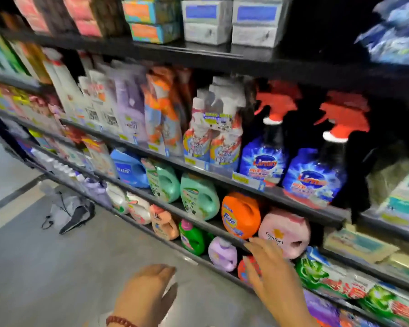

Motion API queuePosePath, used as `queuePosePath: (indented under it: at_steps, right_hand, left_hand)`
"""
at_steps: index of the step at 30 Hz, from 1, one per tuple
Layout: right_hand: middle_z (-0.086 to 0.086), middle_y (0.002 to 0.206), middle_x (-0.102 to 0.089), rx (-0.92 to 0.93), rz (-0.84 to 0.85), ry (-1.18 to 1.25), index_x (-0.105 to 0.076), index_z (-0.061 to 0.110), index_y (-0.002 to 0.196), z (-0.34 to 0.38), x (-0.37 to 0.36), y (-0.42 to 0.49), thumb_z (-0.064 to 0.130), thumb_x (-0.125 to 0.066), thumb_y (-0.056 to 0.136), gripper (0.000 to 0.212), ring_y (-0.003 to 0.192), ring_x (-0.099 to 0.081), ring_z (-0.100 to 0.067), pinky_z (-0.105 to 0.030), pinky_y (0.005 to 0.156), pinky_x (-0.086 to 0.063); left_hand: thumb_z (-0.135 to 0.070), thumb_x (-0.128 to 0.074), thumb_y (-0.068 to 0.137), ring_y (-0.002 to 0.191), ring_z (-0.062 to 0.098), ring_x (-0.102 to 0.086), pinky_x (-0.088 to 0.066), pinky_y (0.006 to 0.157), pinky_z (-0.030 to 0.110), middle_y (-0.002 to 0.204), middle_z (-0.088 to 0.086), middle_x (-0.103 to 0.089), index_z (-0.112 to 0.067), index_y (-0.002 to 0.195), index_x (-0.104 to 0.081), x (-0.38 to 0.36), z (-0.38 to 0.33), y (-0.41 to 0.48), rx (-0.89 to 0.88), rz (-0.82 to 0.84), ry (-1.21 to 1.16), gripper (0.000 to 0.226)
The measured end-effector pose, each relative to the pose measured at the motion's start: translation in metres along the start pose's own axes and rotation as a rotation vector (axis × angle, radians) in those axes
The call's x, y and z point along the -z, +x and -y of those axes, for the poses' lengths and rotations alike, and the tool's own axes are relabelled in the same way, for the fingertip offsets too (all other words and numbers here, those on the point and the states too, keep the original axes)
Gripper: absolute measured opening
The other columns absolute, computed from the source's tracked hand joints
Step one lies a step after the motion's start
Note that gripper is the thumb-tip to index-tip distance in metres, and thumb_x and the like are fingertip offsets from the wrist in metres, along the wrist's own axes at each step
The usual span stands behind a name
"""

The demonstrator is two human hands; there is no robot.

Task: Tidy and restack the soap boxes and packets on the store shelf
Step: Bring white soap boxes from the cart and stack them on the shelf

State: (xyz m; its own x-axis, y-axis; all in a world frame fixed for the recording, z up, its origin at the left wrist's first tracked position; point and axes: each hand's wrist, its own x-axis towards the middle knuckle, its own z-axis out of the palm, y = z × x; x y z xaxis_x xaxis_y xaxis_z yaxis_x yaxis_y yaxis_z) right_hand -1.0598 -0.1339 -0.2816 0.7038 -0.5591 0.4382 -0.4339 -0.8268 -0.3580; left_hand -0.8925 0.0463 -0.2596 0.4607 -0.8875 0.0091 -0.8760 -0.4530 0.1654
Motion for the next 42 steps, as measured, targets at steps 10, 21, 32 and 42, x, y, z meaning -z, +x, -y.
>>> queuePosePath:
  at_steps: [10,21,32,42]
  right_hand:
    - [-0.009,0.109,-0.064,0.23,-0.646,-0.132,-0.064,0.002,0.108,0.048,0.141,0.272,0.016,-0.057,0.086,0.027,0.106,-0.056,-0.025,-0.025,0.094,-0.038]
    - [-0.002,0.143,-0.038,-0.061,-0.431,-0.369,-0.034,0.014,0.141,0.027,0.177,0.392,0.038,-0.064,0.084,0.069,0.135,-0.027,-0.017,-0.035,0.111,-0.024]
    - [-0.008,0.115,-0.048,0.007,-0.62,-0.342,-0.051,0.007,0.11,0.031,0.168,0.404,0.012,-0.074,0.076,0.042,0.104,-0.046,-0.015,-0.022,0.08,-0.042]
    - [-0.022,0.104,-0.059,0.403,-0.905,-0.434,-0.054,-0.001,0.103,0.039,0.169,0.364,0.0,-0.067,0.081,0.026,0.102,-0.055,-0.029,-0.029,0.087,-0.048]
  left_hand:
    - [-0.02,-0.057,0.087,0.095,0.02,-0.059,-0.043,0.088,0.026,0.1,0.011,-0.07,0.001,0.1,-0.07,0.223,0.014,0.243,-0.585,-1.055,-0.154,0.028]
    - [-0.037,-0.056,0.089,0.063,0.022,-0.06,-0.043,0.049,0.03,0.064,0.0,-0.064,-0.014,0.071,-0.071,0.228,0.005,0.36,-0.657,-0.745,-0.202,0.033]
    - [-0.03,-0.062,0.088,0.064,0.016,-0.057,-0.039,0.05,0.026,0.063,-0.005,-0.062,-0.015,0.07,-0.071,0.222,0.005,0.362,-0.646,-0.723,-0.287,0.025]
    - [-0.074,-0.061,0.06,0.065,0.011,-0.068,-0.054,0.059,0.028,0.07,0.003,-0.073,-0.013,0.081,-0.075,0.271,-0.005,0.357,-0.408,-0.165,-1.498,0.066]
